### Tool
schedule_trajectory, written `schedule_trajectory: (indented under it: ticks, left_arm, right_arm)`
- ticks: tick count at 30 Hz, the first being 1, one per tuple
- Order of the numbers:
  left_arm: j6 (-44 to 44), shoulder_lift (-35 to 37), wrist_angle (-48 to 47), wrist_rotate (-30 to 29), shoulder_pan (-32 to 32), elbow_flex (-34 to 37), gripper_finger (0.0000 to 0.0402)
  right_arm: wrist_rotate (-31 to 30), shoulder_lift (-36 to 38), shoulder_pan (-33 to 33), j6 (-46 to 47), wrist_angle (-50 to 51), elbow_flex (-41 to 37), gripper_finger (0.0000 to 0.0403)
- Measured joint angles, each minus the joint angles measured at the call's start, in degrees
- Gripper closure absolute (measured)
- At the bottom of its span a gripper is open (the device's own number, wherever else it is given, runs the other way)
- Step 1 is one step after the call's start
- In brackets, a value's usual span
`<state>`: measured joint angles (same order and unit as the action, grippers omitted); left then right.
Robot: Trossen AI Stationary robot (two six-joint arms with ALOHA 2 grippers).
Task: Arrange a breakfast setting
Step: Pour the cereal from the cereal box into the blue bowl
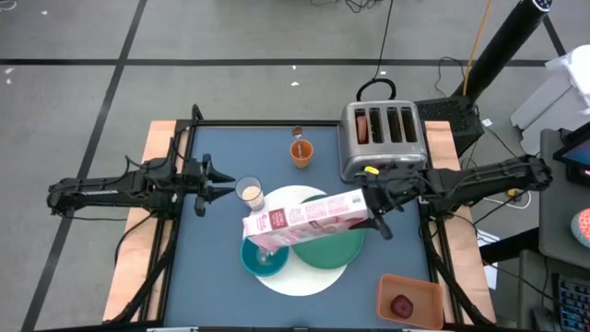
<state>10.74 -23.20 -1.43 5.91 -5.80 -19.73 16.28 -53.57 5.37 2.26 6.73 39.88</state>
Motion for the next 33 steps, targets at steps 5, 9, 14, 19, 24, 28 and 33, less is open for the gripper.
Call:
schedule_trajectory:
  ticks: [5,9,14,19,24,28,33]
  left_arm:
    - [0.0,0.0,0.0,0.0,0.0,0.0,0.0245]
    - [0.0,0.0,0.0,0.0,0.0,0.0,0.0245]
    - [0.0,0.0,0.0,0.0,0.0,0.0,0.0245]
    - [0.0,0.0,0.0,0.0,0.0,0.0,0.0245]
    - [0.0,0.0,0.0,0.0,0.0,0.0,0.0245]
    - [0.0,0.0,0.0,0.0,0.0,0.0,0.0245]
    - [0.0,0.0,0.0,0.0,0.0,0.0,0.0245]
  right_arm:
    - [-1.7,-1.1,0.0,0.0,1.3,0.0,0.0190]
    - [-1.4,-1.2,0.0,0.0,0.7,0.0,0.0190]
    - [-1.2,-0.3,0.0,-0.4,-1.9,0.0,0.0190]
    - [-1.2,0.2,0.0,-1.4,-1.0,0.0,0.0190]
    - [-1.2,-1.0,0.0,-0.5,1.7,0.0,0.0190]
    - [-1.1,-0.8,0.0,-1.0,-0.8,0.0,0.0190]
    - [-1.1,-0.5,0.0,-1.7,0.0,0.1,0.0190]
